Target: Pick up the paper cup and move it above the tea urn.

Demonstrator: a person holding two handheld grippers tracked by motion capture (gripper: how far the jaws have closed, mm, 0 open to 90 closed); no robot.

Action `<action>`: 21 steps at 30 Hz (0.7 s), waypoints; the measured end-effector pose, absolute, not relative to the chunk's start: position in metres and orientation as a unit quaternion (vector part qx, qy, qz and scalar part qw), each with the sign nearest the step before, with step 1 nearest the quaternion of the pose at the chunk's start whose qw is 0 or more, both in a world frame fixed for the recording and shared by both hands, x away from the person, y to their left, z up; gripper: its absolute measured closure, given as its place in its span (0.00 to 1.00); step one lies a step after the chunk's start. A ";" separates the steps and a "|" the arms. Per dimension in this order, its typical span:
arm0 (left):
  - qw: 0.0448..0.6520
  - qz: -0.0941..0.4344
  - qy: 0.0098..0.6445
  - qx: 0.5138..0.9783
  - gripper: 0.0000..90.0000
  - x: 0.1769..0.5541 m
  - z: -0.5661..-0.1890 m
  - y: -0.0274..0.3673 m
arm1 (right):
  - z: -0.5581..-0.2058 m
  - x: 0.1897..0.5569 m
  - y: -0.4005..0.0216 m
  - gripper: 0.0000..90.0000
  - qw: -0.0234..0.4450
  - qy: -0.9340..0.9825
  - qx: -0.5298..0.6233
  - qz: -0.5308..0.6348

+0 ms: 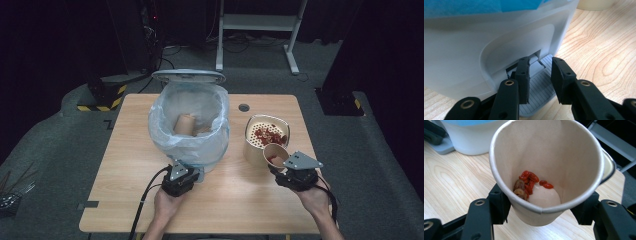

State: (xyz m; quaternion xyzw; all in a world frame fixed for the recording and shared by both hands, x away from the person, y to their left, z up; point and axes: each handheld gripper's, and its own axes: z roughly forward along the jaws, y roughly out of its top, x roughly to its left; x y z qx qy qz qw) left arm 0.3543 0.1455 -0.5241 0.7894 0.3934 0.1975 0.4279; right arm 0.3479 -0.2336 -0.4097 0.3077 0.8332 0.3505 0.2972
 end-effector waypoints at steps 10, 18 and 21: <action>0.423 0.205 0.393 0.790 0.75 0.354 -0.524 0.146 | -0.406 0.352 -0.217 0.45 0.280 0.832 0.302 0.370; 0.423 0.205 0.393 0.790 0.75 0.354 -0.524 0.145 | -0.401 0.358 -0.209 0.45 0.270 0.831 0.303 0.381; 0.424 0.205 0.393 0.790 0.75 0.354 -0.524 0.146 | -0.400 0.360 -0.206 0.45 0.263 0.832 0.303 0.384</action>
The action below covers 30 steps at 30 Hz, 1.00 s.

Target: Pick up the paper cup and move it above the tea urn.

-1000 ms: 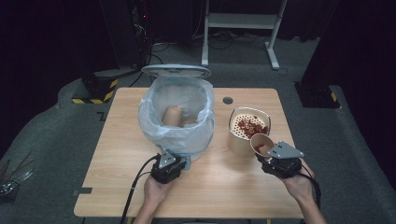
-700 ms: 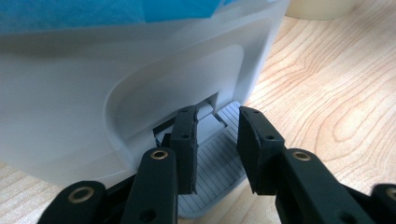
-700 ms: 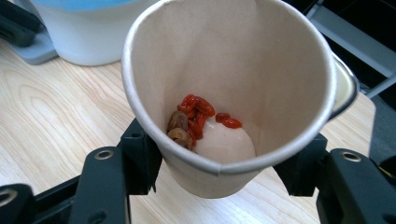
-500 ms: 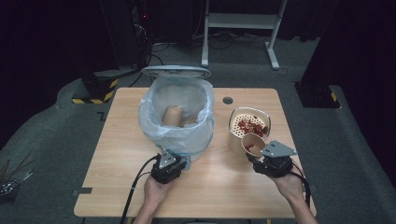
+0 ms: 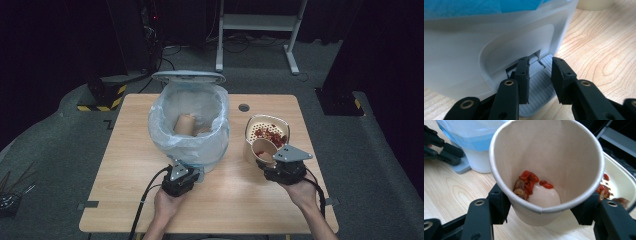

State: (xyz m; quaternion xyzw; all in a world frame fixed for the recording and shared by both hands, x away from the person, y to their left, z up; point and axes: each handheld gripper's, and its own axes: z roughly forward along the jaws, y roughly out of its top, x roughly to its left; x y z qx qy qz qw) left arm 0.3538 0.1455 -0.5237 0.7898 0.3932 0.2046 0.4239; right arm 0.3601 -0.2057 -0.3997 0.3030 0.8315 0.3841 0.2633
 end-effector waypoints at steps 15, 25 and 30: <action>0.428 0.198 0.392 0.790 0.75 0.354 -0.524 0.146 | -0.386 0.375 -0.192 0.45 0.243 0.830 0.298 0.404; 0.428 0.198 0.393 0.789 0.75 0.354 -0.524 0.146 | -0.378 0.385 -0.178 0.44 0.227 0.830 0.292 0.416; 0.429 0.198 0.392 0.789 0.75 0.354 -0.524 0.146 | -0.376 0.388 -0.173 0.44 0.223 0.830 0.292 0.419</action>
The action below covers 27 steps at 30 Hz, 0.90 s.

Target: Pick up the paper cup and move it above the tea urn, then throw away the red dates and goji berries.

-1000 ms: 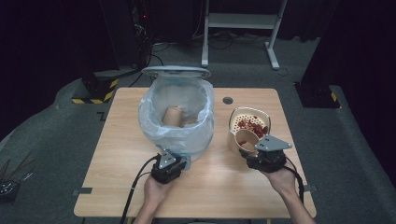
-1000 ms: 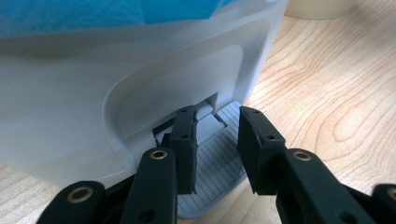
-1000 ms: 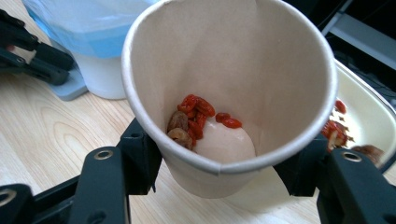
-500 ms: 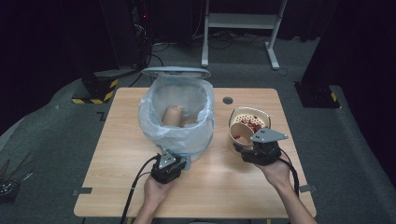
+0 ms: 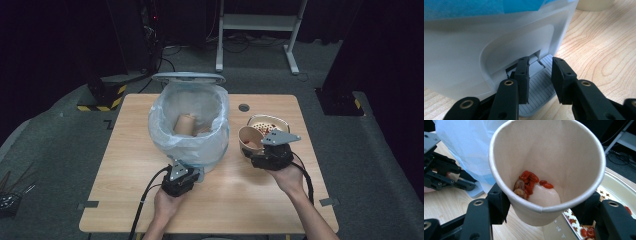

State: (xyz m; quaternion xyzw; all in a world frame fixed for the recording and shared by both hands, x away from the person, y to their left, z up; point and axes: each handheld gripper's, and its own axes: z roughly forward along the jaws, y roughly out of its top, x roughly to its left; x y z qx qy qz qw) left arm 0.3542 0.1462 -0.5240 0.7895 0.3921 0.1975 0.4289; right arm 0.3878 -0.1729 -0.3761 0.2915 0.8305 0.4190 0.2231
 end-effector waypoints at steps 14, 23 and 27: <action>0.427 0.202 0.393 0.789 0.75 0.354 -0.524 0.147 | -0.373 0.393 -0.166 0.44 0.214 0.829 0.288 0.428; 0.427 0.202 0.393 0.789 0.75 0.354 -0.524 0.147 | -0.368 0.396 -0.160 0.44 0.207 0.827 0.287 0.437; 0.427 0.202 0.393 0.789 0.75 0.354 -0.524 0.147 | -0.362 0.398 -0.158 0.43 0.208 0.825 0.283 0.443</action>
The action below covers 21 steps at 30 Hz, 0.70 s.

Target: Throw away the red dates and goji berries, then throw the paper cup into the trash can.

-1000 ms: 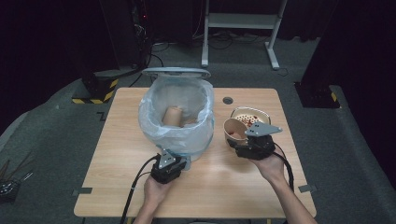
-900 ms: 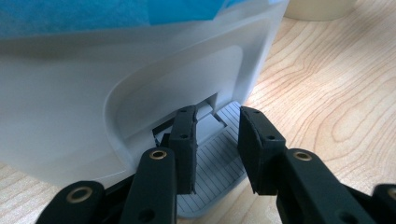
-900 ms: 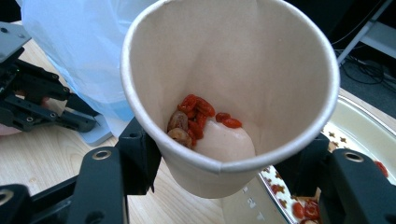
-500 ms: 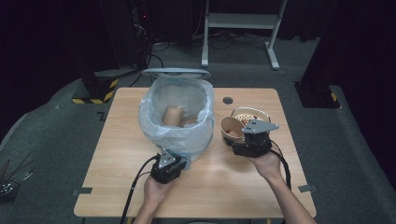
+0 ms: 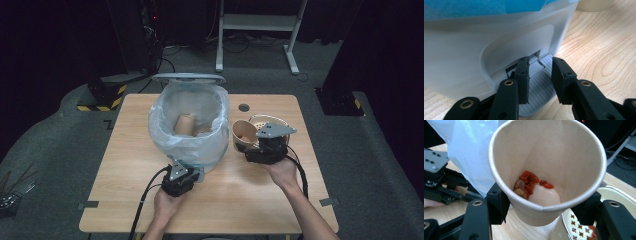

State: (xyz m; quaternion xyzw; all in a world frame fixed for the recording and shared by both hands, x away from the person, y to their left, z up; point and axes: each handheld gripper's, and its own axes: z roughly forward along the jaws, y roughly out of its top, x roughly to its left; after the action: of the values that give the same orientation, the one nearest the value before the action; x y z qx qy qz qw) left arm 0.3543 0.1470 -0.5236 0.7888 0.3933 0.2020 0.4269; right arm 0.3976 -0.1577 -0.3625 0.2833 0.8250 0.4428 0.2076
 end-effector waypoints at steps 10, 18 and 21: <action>0.430 0.196 0.393 0.789 0.75 0.354 -0.524 0.146 | -0.351 0.401 -0.154 0.43 0.206 0.823 0.279 0.451; 0.429 0.197 0.392 0.789 0.75 0.354 -0.524 0.147 | -0.346 0.406 -0.153 0.43 0.196 0.818 0.281 0.463; 0.427 0.202 0.393 0.789 0.75 0.354 -0.524 0.147 | -0.344 0.409 -0.151 0.42 0.193 0.817 0.283 0.464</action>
State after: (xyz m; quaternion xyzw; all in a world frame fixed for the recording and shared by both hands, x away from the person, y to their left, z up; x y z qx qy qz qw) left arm 0.3543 0.1469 -0.5236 0.7888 0.3933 0.2022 0.4269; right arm 0.4087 -0.1510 -0.3440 0.2833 0.8170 0.4636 0.1931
